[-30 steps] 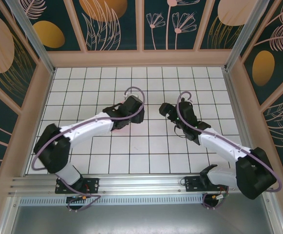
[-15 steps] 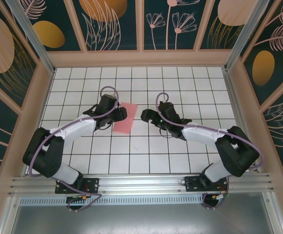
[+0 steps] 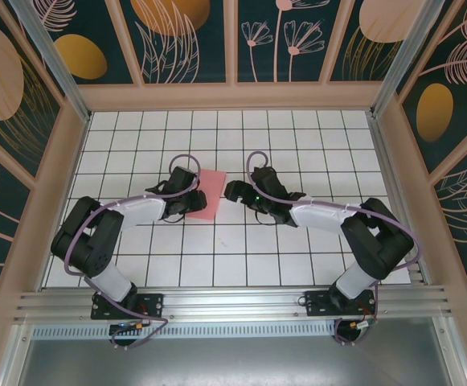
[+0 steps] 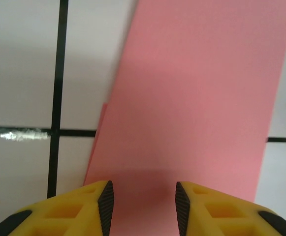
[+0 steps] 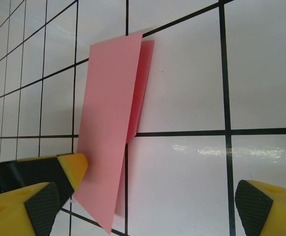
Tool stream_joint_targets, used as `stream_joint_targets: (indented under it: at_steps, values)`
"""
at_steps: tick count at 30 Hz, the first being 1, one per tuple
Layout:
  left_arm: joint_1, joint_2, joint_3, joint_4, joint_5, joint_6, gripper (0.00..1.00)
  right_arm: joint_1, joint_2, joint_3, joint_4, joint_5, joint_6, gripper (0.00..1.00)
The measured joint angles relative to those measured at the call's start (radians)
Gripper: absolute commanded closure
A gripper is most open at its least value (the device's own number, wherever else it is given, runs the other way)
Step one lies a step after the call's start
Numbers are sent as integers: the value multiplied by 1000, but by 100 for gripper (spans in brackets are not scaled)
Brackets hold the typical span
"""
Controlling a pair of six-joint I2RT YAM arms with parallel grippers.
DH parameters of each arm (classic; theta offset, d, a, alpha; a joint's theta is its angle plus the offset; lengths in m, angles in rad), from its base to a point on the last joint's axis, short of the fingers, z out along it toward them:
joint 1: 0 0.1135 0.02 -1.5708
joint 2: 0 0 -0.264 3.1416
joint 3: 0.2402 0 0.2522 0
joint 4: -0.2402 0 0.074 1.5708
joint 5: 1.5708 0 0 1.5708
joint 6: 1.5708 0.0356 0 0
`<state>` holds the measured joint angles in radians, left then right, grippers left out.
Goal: Fold a paper plane with a square sheet of paper (pick it up from the middle)
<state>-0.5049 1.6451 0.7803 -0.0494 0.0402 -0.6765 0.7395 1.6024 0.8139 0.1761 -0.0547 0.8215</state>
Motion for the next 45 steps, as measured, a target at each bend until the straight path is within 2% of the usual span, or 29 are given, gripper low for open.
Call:
stream_joint_targets:
  at_steps: [4, 7, 16, 20, 25, 29, 36, 45]
  values:
    - [4, -7, -38, 41, 24, -26, 59, 0, 6, 4, 0, 0, 0, 6]
    - [8, -23, -66, 74, 39, -65, 55, 0, 8, 5, 0, -5, 0, 6]
    - [-11, -118, -211, 213, 134, -267, 49, 0, 9, 5, 0, -19, 1, 7]
    - [-22, -152, -227, 208, 186, -319, 44, 0, 9, 4, 0, -19, 1, 7]
    - [-26, -222, -219, 120, 165, -300, 42, 0, 3, 2, 0, -19, 1, 6]
    - [-26, -233, -217, 87, 166, -276, 44, 0, 1, 2, 0, -19, 1, 7]
    - [-26, -219, -224, 90, 237, -259, 49, 0, 1, 2, 0, -19, 1, 6]
    - [-25, -173, -227, 102, 248, -245, 49, 0, 1, 2, -19, -21, 2, 9]
